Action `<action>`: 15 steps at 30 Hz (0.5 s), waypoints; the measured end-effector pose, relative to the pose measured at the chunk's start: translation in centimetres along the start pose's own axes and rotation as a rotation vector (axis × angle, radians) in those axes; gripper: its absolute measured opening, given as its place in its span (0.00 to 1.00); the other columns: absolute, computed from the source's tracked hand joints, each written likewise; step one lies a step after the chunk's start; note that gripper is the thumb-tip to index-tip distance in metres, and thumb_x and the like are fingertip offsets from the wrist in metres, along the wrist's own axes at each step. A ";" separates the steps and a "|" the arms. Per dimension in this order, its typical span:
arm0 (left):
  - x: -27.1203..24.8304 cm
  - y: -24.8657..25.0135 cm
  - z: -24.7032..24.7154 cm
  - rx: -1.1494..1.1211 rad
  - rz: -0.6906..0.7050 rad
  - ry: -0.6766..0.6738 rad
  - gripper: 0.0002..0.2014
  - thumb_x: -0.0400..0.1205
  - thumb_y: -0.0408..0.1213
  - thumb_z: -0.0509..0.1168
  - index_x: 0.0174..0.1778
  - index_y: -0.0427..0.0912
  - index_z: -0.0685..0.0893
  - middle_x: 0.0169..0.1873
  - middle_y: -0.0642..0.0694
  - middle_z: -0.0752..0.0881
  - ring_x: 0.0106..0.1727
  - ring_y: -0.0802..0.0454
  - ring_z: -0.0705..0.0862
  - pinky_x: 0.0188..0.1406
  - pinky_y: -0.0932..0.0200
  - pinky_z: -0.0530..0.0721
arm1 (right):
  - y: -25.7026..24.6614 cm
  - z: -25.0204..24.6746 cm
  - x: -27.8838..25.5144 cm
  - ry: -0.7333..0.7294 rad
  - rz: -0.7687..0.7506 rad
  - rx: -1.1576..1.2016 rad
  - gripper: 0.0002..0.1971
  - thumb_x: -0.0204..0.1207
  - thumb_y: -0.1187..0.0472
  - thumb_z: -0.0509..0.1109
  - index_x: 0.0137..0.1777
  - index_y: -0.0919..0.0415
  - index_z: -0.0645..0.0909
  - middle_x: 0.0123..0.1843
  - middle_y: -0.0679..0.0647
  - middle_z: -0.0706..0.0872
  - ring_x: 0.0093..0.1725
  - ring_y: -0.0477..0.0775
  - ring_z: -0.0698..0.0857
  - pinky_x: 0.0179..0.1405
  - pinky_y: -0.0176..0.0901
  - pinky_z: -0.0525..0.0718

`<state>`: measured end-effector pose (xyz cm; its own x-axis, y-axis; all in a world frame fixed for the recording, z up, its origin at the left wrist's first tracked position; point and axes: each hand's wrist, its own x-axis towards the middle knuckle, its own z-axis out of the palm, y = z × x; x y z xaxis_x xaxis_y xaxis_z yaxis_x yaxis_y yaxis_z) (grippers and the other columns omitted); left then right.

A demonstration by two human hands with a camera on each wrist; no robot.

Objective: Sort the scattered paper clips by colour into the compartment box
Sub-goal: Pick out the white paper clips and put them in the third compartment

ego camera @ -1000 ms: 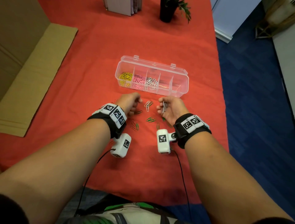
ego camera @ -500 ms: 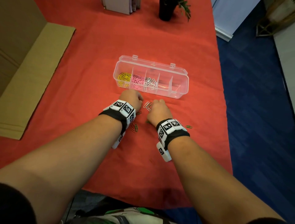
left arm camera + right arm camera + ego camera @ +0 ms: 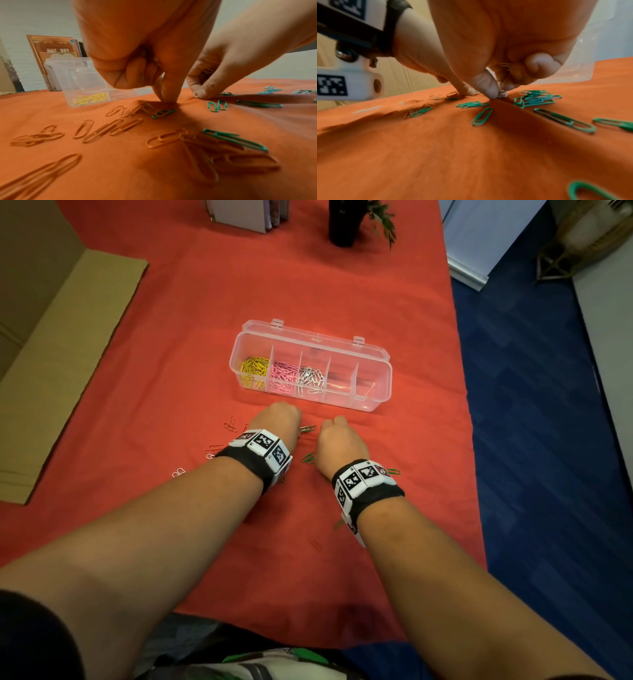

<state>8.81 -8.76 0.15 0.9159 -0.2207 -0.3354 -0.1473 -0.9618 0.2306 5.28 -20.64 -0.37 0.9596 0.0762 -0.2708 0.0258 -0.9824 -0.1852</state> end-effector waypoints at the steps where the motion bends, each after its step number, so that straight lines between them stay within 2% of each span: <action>1: -0.1 -0.1 0.0 0.010 -0.002 -0.017 0.10 0.79 0.33 0.62 0.52 0.34 0.84 0.54 0.34 0.84 0.56 0.35 0.83 0.53 0.46 0.82 | 0.1 0.0 0.0 -0.014 0.008 0.001 0.15 0.74 0.66 0.61 0.60 0.67 0.74 0.61 0.63 0.75 0.59 0.67 0.81 0.54 0.55 0.81; 3: -0.5 -0.4 0.1 0.000 -0.008 -0.038 0.11 0.79 0.34 0.60 0.51 0.31 0.83 0.54 0.32 0.84 0.56 0.33 0.83 0.53 0.46 0.81 | 0.4 -0.2 0.3 -0.047 0.035 0.056 0.15 0.74 0.65 0.61 0.60 0.67 0.75 0.61 0.63 0.76 0.59 0.67 0.81 0.56 0.54 0.80; 5: -0.8 -0.5 0.3 -0.039 -0.027 -0.037 0.13 0.80 0.35 0.58 0.50 0.29 0.83 0.54 0.30 0.85 0.57 0.32 0.82 0.54 0.45 0.80 | 0.8 -0.5 0.5 -0.066 0.066 0.211 0.10 0.75 0.64 0.62 0.54 0.65 0.76 0.58 0.65 0.79 0.57 0.66 0.81 0.55 0.51 0.78; 6: -0.9 -0.5 0.3 -0.077 -0.045 -0.021 0.14 0.81 0.35 0.57 0.51 0.29 0.83 0.54 0.29 0.85 0.57 0.32 0.82 0.54 0.45 0.79 | 1.0 -0.6 0.6 -0.060 0.089 0.319 0.04 0.75 0.64 0.63 0.48 0.62 0.76 0.53 0.64 0.82 0.54 0.64 0.82 0.52 0.48 0.77; 7: -1.0 -0.5 0.1 -0.156 -0.077 -0.018 0.14 0.82 0.36 0.56 0.52 0.29 0.82 0.54 0.29 0.85 0.57 0.32 0.82 0.54 0.46 0.78 | 1.2 -0.8 0.8 -0.059 0.123 0.432 0.03 0.76 0.64 0.63 0.41 0.58 0.74 0.46 0.61 0.84 0.48 0.61 0.82 0.47 0.45 0.76; 9: -1.4 -0.5 -0.7 -0.371 -0.144 -0.054 0.14 0.83 0.36 0.55 0.54 0.30 0.80 0.54 0.30 0.84 0.57 0.34 0.82 0.53 0.50 0.78 | 1.3 -1.0 1.0 -0.063 0.209 0.680 0.09 0.75 0.65 0.63 0.36 0.52 0.72 0.33 0.51 0.79 0.34 0.52 0.79 0.34 0.38 0.74; 10: -1.4 -0.5 -1.1 -0.483 -0.162 -0.103 0.13 0.83 0.36 0.55 0.52 0.31 0.80 0.52 0.32 0.84 0.54 0.36 0.83 0.51 0.54 0.79 | 1.4 -1.2 1.0 -0.086 0.260 0.829 0.10 0.75 0.68 0.62 0.38 0.51 0.74 0.30 0.49 0.76 0.27 0.46 0.76 0.26 0.35 0.72; 11: -1.6 -0.6 -1.7 -0.663 -0.197 -0.158 0.10 0.81 0.35 0.57 0.46 0.34 0.81 0.44 0.36 0.84 0.45 0.40 0.84 0.41 0.59 0.82 | 1.3 -1.6 1.0 -0.127 0.309 0.972 0.12 0.75 0.71 0.59 0.41 0.52 0.76 0.29 0.48 0.74 0.23 0.44 0.72 0.18 0.32 0.68; 12: -2.1 -0.6 -2.5 -0.907 -0.237 -0.200 0.06 0.75 0.36 0.59 0.36 0.38 0.79 0.33 0.41 0.81 0.32 0.46 0.81 0.24 0.65 0.79 | 1.3 -2.1 0.9 -0.164 0.358 1.128 0.13 0.75 0.73 0.57 0.41 0.54 0.77 0.29 0.49 0.72 0.22 0.44 0.69 0.14 0.30 0.64; 13: -2.6 -0.5 -3.1 -1.155 -0.281 -0.218 0.03 0.66 0.36 0.58 0.29 0.41 0.74 0.24 0.45 0.76 0.21 0.51 0.73 0.14 0.69 0.69 | 1.4 -2.7 0.7 -0.193 0.410 1.294 0.14 0.75 0.73 0.55 0.41 0.56 0.77 0.29 0.50 0.70 0.23 0.44 0.68 0.15 0.30 0.63; 14: -3.1 -0.6 -3.6 -1.372 -0.295 -0.243 0.02 0.60 0.35 0.55 0.25 0.42 0.70 0.19 0.47 0.72 0.17 0.54 0.67 0.13 0.73 0.62 | 1.4 -3.4 0.5 -0.221 0.463 1.465 0.13 0.76 0.72 0.55 0.39 0.58 0.78 0.29 0.50 0.69 0.25 0.46 0.68 0.18 0.31 0.64; 15: -3.4 -0.7 -4.0 -1.543 -0.284 -0.274 0.02 0.57 0.36 0.53 0.23 0.42 0.68 0.17 0.47 0.71 0.15 0.54 0.64 0.16 0.73 0.60 | 1.4 -4.0 0.3 -0.254 0.513 1.615 0.11 0.77 0.70 0.55 0.39 0.60 0.77 0.29 0.51 0.69 0.26 0.47 0.70 0.21 0.33 0.66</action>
<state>7.27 -6.67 4.82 0.7293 -0.2556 -0.6347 0.6682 0.0668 0.7409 6.78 -22.72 3.09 0.7094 0.0127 -0.7047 -0.6878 0.2306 -0.6883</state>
